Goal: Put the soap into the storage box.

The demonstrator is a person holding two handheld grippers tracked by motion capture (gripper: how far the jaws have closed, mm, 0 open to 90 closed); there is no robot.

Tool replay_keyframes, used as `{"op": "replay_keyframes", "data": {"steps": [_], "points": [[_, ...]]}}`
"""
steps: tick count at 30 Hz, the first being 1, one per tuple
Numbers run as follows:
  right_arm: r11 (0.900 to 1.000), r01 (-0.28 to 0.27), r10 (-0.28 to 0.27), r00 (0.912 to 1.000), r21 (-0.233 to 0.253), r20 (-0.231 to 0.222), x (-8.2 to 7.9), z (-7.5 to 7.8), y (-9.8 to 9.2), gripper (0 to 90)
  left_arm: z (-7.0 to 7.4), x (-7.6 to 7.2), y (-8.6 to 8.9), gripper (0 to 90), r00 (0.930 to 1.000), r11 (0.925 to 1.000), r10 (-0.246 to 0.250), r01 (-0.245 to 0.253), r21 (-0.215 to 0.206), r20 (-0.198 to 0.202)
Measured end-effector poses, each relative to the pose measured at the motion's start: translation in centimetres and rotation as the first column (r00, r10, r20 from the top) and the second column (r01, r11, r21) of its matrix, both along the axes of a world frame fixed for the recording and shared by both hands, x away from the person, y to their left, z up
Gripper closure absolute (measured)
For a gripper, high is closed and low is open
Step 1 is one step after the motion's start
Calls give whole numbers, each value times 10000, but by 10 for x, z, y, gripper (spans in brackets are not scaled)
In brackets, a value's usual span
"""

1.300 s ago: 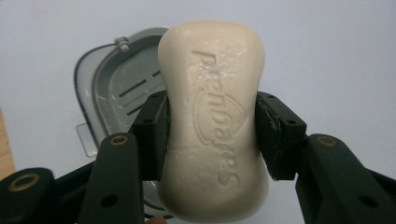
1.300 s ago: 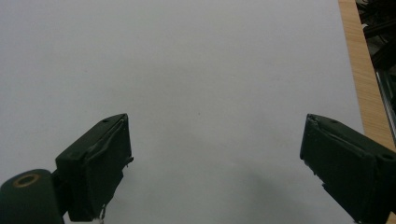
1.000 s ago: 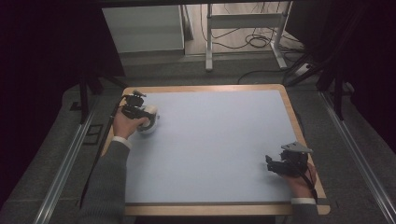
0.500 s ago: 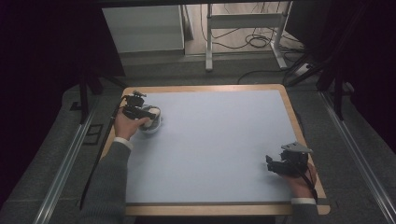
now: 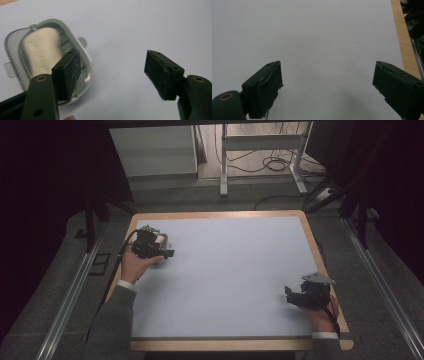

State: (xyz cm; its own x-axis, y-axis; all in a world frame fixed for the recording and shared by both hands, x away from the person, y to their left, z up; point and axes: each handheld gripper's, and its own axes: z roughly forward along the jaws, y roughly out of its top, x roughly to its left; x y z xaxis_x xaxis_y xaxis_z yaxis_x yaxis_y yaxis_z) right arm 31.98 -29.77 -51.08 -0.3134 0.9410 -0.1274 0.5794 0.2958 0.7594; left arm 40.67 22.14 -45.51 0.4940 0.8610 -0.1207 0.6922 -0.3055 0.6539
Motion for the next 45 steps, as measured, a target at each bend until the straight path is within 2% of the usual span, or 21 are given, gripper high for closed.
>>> {"op": "replay_keyframes", "data": {"steps": [8,11,13,15,20,24,26,29,32,33,40,45], "points": [[9998,-151,149,9998,101,146,-2,3,2,87,-20,-26,-3,284,9973,9973,-734,734,-1,26],[9998,-153,152,9998,104,160,-2,3,2,87,-25,-36,-6,281,9955,9954,-944,946,-136,116],[9998,-172,171,9997,94,183,-2,3,2,87,-29,-43,-10,277,9941,9937,-1080,1082,-280,62],[9997,-223,223,9996,38,193,-2,3,2,87,-33,-48,-14,267,9911,9909,-1334,1333,-164,-47],[9997,-253,252,9994,15,228,-2,3,2,87,-41,-61,-21,257,9876,9876,-1563,1561,-146,-120],[9997,-259,260,9993,-32,250,-3,3,3,87,-52,-71,-25,257,9864,9847,-1638,1628,-622,-117],[9996,-272,273,9993,-46,238,-3,3,3,88,-59,-72,-26,256,9867,9855,-1612,1599,-564,-207],[9996,-265,266,9993,-35,274,-3,4,3,87,-69,-73,-24,256,9881,9860,-1504,1475,-776,-330],[9997,-239,239,9993,-28,280,-3,4,2,87,-76,-75,-23,257,9890,9889,-1420,1399,-492,-407],[9997,-236,237,9993,-38,280,-3,4,2,88,-78,-76,-23,257,9899,9895,-1351,1326,-571,-423],[9996,-290,291,9992,-56,290,-3,4,3,87,-76,-82,-21,258,9924,9895,-1209,1187,-829,-220],[9994,-335,337,9990,-71,299,-3,4,5,88,-74,-83,-19,258,9932,9905,-1153,1139,-768,-133]]}}
